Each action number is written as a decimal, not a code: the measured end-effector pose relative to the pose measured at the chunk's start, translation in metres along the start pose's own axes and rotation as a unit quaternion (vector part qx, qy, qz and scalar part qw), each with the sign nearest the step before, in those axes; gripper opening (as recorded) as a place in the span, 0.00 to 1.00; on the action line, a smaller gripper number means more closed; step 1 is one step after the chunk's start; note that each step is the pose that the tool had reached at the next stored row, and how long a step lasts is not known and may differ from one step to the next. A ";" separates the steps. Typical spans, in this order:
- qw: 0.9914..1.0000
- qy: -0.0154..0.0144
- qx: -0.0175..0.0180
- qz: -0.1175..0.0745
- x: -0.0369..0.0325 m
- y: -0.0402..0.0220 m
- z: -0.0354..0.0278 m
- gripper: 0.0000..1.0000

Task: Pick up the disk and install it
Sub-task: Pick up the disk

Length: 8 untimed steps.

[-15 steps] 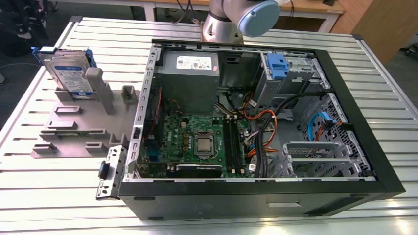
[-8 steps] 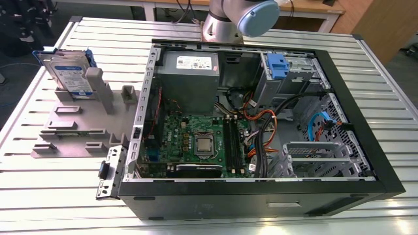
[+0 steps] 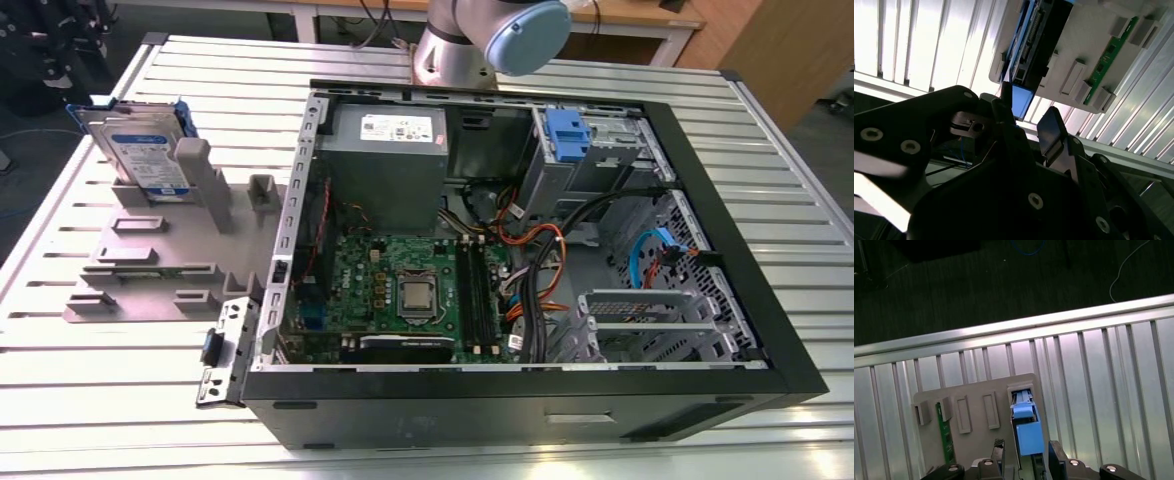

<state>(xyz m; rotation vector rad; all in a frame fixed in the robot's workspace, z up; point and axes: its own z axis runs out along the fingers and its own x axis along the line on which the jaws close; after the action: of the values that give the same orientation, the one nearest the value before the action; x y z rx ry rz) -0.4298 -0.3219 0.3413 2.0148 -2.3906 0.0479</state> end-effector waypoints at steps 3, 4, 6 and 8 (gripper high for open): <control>1.000 0.000 0.000 0.000 0.0000 0.0000 0.0000 0.47; 1.000 0.000 0.000 0.000 0.0000 0.0000 0.0000 0.47; 1.000 0.000 0.000 0.000 0.0000 0.0000 0.0000 0.47; 1.000 0.000 0.000 0.000 0.0000 0.0001 0.0002 0.47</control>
<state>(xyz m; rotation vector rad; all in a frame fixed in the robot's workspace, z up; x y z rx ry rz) -0.4299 -0.3220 0.3411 2.0149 -2.3904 0.0478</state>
